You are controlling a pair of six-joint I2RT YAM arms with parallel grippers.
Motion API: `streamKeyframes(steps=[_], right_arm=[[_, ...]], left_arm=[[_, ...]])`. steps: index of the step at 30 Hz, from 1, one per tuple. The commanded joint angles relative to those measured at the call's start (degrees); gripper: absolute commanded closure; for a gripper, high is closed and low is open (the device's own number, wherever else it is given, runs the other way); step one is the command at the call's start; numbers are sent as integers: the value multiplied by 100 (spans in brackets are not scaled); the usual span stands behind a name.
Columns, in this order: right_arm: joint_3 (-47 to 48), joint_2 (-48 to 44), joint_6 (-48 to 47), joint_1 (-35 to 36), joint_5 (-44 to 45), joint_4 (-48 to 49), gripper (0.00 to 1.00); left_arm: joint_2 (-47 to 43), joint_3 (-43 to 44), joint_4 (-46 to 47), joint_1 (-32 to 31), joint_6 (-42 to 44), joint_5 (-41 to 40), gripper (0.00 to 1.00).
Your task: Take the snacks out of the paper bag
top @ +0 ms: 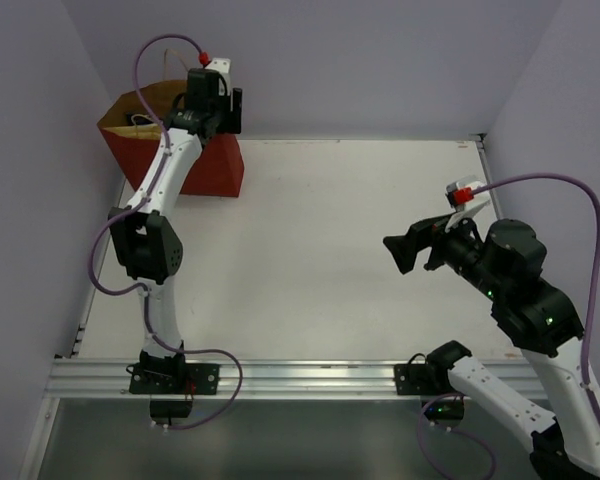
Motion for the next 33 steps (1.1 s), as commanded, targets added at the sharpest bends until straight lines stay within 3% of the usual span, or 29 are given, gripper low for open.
streamKeyframes(steps=[1,4,5,8,13,20,23,28,33], right_arm=[[-2,228,-91,16,-93,-17,1],[68,404,-117,7,-102,-104,1],[94,439,-117,16,-102,-131,1],[129,562,-152,16,-111,-219,1],[138,589,-170,16,-129,-202,1],[164,536,-179,7,-242,-114,1],[191,545,-170,16,-348,-87,1],[279,519,-135,7,-445,27,1],[437,466,-143,16,-156,-60,1]], left_arm=[[22,332,264,-20,226,170,31],[84,332,343,-38,332,346,50],[92,332,352,-47,367,399,63],[23,262,369,-108,490,556,81],[-180,-62,387,-213,499,1153,100],[-706,-661,229,-644,473,1980,100],[-900,-854,1,-1101,420,2192,100],[-1277,-1310,-246,-2321,183,2245,100],[-1691,-1847,-255,-3666,-150,1692,92]])
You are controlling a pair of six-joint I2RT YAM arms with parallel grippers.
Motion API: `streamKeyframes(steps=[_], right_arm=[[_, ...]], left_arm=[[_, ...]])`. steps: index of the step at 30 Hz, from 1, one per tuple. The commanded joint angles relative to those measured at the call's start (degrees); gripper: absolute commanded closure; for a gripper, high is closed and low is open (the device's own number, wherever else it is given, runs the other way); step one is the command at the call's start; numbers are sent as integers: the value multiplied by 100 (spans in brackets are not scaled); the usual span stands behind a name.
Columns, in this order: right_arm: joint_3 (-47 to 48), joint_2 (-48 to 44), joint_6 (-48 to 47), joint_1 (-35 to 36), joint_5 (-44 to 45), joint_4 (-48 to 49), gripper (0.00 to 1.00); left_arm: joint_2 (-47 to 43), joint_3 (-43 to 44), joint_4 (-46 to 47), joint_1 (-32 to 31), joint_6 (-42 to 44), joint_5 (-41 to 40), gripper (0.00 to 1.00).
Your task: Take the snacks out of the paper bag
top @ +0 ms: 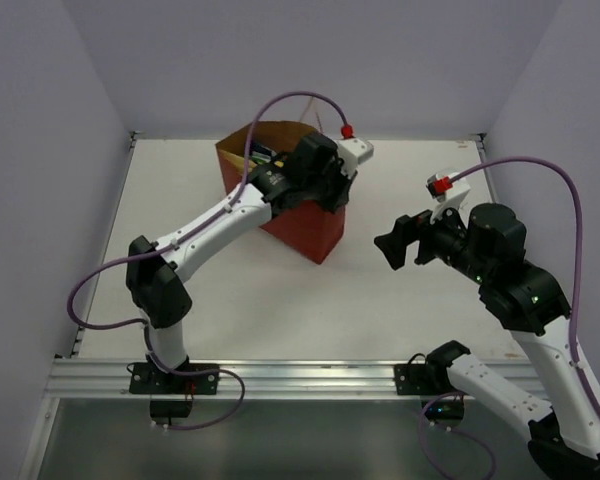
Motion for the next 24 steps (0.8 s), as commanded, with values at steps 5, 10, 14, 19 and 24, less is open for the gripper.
streamKeyframes(steps=[5,10,14,19,24], right_arm=[[523,-212,-94,16,539,8,1],[742,-204,134,7,988,9,1],[998,217,530,16,1812,-254,1],[1191,1061,882,-158,2456,-440,1],[1209,2088,1084,-1090,1693,-317,1]], left_arm=[[-1053,-654,-250,-1415,-753,-446,60],[-1449,-628,-136,-1451,-1176,-789,10],[-1572,-312,-101,-1451,-1299,-1053,0],[-2010,-250,-22,-1442,-1466,-1649,0],[-2591,-793,-74,-1434,-1554,-2301,0]])
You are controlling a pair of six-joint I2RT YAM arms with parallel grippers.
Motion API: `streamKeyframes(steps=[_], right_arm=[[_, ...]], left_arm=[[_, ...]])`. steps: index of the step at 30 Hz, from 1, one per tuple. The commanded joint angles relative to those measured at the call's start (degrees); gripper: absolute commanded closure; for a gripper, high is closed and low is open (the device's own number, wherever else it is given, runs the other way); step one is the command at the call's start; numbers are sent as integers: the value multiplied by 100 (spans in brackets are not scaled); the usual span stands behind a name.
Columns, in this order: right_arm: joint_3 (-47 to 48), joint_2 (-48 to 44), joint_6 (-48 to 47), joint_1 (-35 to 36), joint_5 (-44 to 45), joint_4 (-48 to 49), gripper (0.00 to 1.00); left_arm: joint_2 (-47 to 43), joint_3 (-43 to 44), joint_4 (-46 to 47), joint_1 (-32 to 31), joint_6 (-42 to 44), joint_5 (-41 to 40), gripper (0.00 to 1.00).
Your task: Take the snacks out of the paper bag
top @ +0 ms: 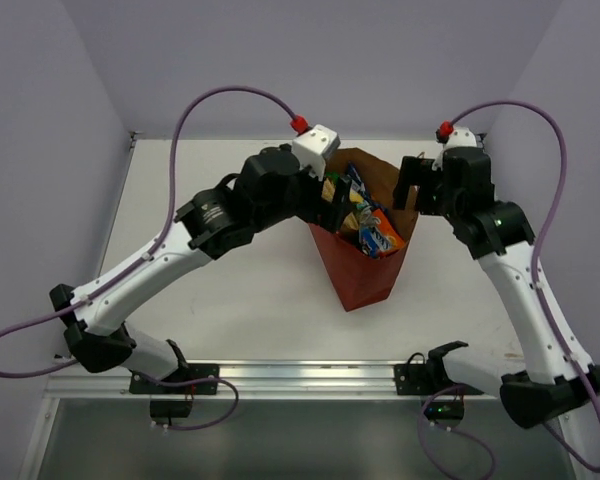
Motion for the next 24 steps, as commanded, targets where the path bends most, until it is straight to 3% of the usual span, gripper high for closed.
streamKeyframes(steps=[1,5,11,19,24], right_arm=[[-8,510,236,-459,-303,65,1],[-219,905,174,-478,-339,680,1],[-281,1381,60,-487,-455,936,32],[-1080,950,-54,-487,-446,1692,46],[-1301,941,-177,-487,-357,1991,65]], left_arm=[[-685,-312,122,31,-195,-723,0],[-1161,-821,78,22,-203,-882,0],[-1654,-1455,17,31,-230,-830,2],[-1769,-1771,148,31,-238,-979,2],[-1742,-1684,227,31,-265,-944,2]])
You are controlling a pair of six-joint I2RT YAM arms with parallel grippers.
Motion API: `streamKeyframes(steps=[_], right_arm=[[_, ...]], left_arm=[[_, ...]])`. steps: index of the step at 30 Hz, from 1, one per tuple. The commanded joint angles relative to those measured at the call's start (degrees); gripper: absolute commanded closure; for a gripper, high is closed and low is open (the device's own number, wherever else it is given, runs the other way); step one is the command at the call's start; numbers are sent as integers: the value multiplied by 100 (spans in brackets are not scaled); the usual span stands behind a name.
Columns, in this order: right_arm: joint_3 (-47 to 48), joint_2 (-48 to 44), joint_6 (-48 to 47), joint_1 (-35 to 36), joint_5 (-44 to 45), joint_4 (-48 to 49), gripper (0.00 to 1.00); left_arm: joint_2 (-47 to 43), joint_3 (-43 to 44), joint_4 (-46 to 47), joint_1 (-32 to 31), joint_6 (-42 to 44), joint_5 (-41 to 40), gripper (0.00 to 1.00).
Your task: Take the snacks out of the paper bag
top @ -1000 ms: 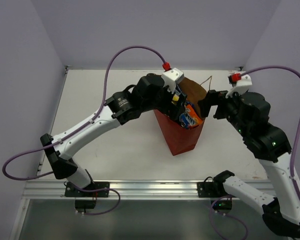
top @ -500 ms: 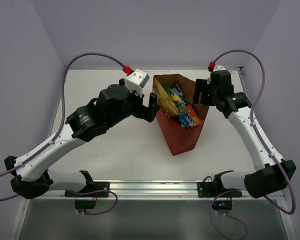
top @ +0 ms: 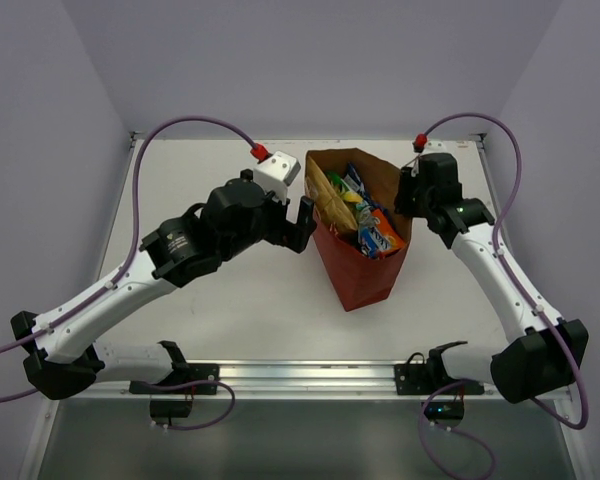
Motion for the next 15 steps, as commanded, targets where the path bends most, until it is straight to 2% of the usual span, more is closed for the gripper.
streamKeyframes(steps=[1,5,6,10,15], right_arm=[[-59,-123,-142,-8,14,535,70],[20,-219,-309,-8,154,667,96],[37,-272,-344,-8,181,711,99],[256,-509,-502,-8,304,931,100],[468,-703,-853,-8,655,1274,100]], left_arm=[[-105,87,269,26,-68,-155,2],[27,227,243,26,-77,-225,3],[53,271,243,26,-112,-216,3],[272,394,331,26,-103,-59,3],[729,990,251,26,20,30,3]])
